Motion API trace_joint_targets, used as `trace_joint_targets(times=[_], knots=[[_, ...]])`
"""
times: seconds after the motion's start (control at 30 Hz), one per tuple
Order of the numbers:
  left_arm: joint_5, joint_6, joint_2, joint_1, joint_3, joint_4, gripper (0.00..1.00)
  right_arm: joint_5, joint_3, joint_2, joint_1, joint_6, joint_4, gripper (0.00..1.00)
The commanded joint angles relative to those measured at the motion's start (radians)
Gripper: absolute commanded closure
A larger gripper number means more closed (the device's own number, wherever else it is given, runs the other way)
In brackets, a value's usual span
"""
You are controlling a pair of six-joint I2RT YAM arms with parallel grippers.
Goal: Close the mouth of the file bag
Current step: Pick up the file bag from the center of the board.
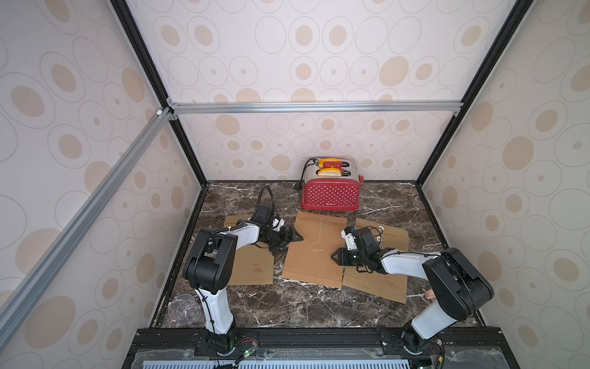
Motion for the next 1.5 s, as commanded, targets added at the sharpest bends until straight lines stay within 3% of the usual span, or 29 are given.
trace_joint_targets(times=[0.0, 0.37, 0.5, 0.53, 0.73, 0.8, 0.83, 1.23, 1.47], knots=[[0.024, 0.076, -0.013, -0.011, -0.013, -0.085, 0.11, 0.007, -0.045, 0.006, -0.008, -0.007, -0.051, 0.58], [0.047, 0.084, -0.024, -0.013, -0.023, -0.051, 0.32, -0.017, -0.039, 0.045, -0.011, -0.008, -0.024, 0.59], [0.056, 0.081, -0.012, -0.013, -0.025, -0.048, 0.77, -0.025, -0.045, 0.053, -0.011, 0.003, -0.006, 0.59], [0.056, 0.081, -0.012, -0.013, -0.025, -0.047, 0.83, -0.025, -0.048, 0.055, -0.012, 0.006, -0.001, 0.60], [0.043, 0.100, -0.021, -0.018, -0.016, -0.065, 0.83, -0.037, -0.059, 0.059, -0.011, 0.016, 0.016, 0.60], [0.041, 0.114, -0.014, -0.017, -0.008, -0.078, 0.98, -0.039, -0.065, 0.052, -0.011, 0.020, 0.026, 0.60], [0.040, 0.123, -0.009, -0.018, -0.005, -0.090, 1.00, -0.039, -0.065, 0.047, -0.011, 0.021, 0.030, 0.60], [0.038, 0.195, -0.169, -0.016, 0.007, -0.095, 1.00, -0.072, -0.048, -0.096, -0.027, 0.012, -0.026, 0.58], [0.090, 0.162, -0.252, -0.004, -0.018, -0.015, 1.00, -0.090, -0.052, -0.251, -0.117, -0.030, -0.102, 0.56]])
